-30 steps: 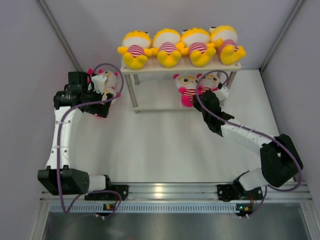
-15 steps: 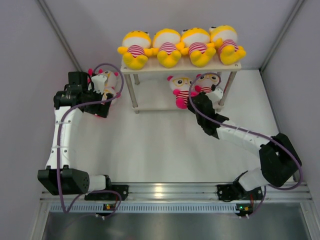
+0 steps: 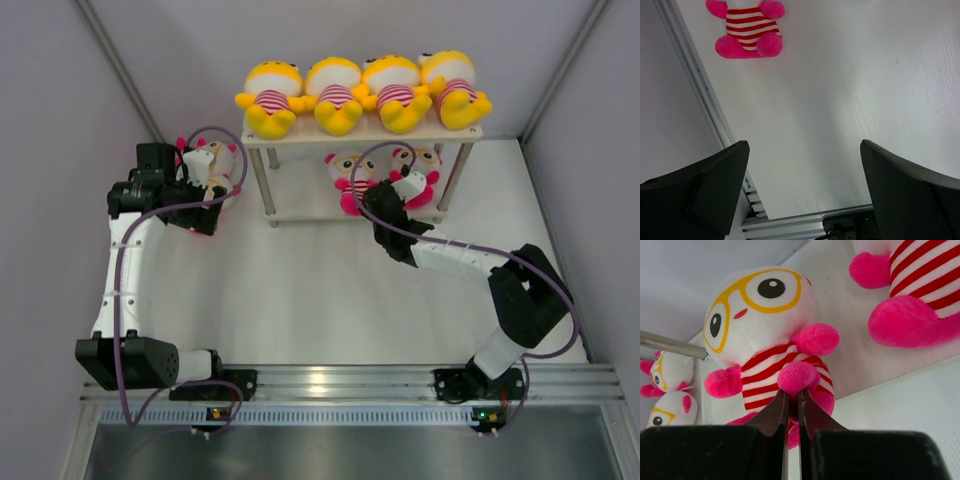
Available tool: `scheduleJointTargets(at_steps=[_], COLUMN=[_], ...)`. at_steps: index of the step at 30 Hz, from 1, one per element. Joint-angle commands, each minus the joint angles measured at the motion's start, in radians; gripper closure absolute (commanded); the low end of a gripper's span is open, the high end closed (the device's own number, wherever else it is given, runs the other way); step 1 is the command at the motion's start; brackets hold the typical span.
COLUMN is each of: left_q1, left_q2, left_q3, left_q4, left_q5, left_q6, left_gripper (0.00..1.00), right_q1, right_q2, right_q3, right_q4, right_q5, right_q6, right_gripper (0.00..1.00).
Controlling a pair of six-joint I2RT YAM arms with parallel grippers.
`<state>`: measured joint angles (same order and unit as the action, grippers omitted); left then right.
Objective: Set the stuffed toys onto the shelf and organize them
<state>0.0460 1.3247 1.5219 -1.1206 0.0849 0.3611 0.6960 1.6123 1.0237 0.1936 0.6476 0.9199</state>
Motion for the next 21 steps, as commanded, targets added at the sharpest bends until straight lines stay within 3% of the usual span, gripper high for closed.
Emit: scheduleJointTargets(at_steps=[1, 12, 21], left_q1=[-0.001, -0.001, -0.001], left_q2=[-0.028, -0.045, -0.053], left_q3=[-0.008, -0.029, -0.039], left_q4=[0.005, 0.005, 0.005], left_q5=[-0.004, -0.010, -0.014], left_q6=[-0.005, -0.001, 0.001], left_gripper=[0.01, 0.01, 0.01], right_q1=[-0.012, -0.035, -0.076], right_q2=[0.040, 0.074, 0.087], right_q3=[0.072, 0.087, 0.081], right_q4=[0.033, -0.060, -0.098], right_q5=[0.050, 0.158, 0.127], right_q6=[-0.018, 0.030, 0.066], right_gripper=[1.00, 1.00, 1.00])
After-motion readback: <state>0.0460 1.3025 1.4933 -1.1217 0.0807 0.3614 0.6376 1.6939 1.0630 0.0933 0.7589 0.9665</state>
